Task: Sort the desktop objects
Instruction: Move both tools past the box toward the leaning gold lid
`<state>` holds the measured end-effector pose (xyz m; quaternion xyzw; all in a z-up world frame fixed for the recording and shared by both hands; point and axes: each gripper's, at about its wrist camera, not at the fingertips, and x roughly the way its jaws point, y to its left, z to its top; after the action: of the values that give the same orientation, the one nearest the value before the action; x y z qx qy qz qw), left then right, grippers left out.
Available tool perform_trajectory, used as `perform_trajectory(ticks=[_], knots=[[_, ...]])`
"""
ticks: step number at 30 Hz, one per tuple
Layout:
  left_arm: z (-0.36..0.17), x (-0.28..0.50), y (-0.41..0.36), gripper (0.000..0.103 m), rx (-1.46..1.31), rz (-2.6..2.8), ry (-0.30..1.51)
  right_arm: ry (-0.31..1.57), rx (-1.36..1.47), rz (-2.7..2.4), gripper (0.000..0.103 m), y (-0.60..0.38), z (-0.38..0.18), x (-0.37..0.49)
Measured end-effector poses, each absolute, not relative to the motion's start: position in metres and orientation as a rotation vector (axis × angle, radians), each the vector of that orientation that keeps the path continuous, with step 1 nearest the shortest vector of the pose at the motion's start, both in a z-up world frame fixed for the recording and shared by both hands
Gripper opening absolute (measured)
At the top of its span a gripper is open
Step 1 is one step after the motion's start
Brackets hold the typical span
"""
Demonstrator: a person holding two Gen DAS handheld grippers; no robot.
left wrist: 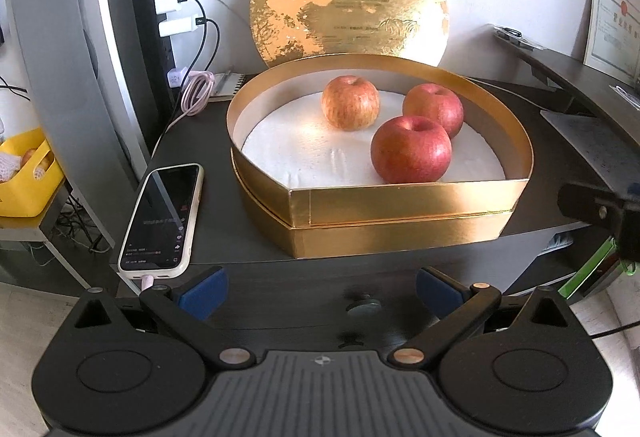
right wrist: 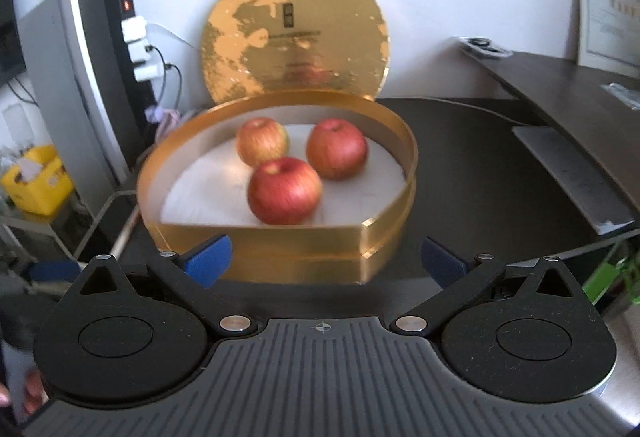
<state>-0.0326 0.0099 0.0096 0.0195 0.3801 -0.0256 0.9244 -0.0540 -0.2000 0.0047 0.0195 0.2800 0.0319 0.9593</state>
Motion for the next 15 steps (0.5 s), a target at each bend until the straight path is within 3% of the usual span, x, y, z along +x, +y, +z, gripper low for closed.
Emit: perform_trajectory(ticks=[15], knots=[[0.008,-0.02,0.006,0.102,0.085,-0.126,0.784,0.571,0.086,0.054,0.103,-0.195,-0.01,-0.047]])
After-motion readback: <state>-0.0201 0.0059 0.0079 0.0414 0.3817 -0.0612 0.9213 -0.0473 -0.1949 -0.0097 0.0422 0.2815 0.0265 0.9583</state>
